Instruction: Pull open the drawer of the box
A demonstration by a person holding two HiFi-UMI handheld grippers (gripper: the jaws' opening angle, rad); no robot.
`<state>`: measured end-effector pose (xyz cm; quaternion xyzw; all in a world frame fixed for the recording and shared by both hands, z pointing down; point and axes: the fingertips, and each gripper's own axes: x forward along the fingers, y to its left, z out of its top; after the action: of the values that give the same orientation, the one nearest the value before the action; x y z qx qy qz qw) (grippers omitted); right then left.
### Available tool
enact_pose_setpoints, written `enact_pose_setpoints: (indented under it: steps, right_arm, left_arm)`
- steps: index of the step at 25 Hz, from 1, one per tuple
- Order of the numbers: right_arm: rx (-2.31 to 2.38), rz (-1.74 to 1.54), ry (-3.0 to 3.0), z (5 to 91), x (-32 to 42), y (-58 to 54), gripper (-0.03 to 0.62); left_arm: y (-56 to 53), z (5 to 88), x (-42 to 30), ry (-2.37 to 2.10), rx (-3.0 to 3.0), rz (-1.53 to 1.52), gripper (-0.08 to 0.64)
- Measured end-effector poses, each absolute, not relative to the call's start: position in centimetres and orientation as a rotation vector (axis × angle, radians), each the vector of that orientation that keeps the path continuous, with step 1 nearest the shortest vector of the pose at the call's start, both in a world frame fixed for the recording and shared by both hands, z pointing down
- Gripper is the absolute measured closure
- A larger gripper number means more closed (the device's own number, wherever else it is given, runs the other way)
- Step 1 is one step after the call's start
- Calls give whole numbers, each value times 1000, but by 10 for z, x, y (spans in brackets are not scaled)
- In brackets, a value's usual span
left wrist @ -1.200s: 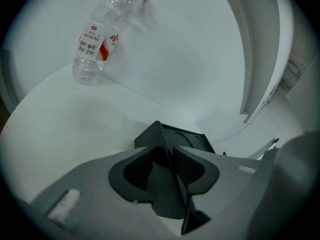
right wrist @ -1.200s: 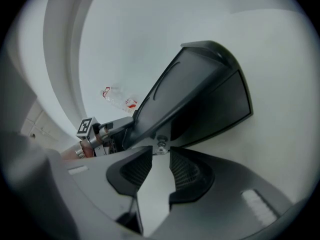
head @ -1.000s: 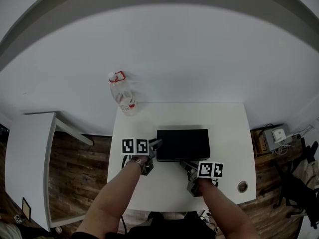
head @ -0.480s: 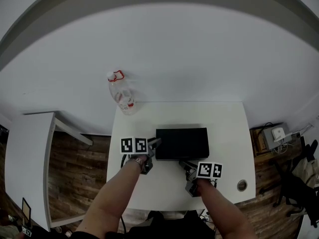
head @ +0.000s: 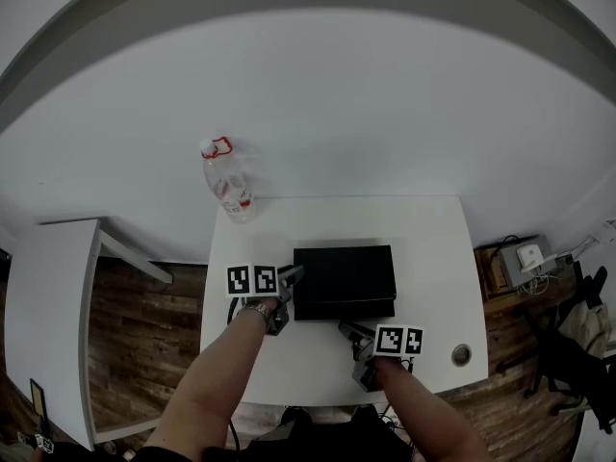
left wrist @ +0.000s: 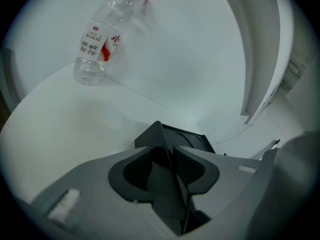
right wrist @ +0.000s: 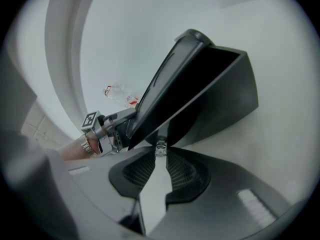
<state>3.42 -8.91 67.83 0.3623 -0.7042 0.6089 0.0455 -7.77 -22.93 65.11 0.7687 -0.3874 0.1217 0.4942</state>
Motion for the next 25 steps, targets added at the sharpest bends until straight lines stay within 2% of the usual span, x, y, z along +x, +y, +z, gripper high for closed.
enact_pose_setpoints:
  steps: [25]
  right_arm:
    - [1046, 1887, -2150, 675, 30, -22, 522]
  left_arm:
    - [-230, 651, -79, -963, 1855, 274, 420]
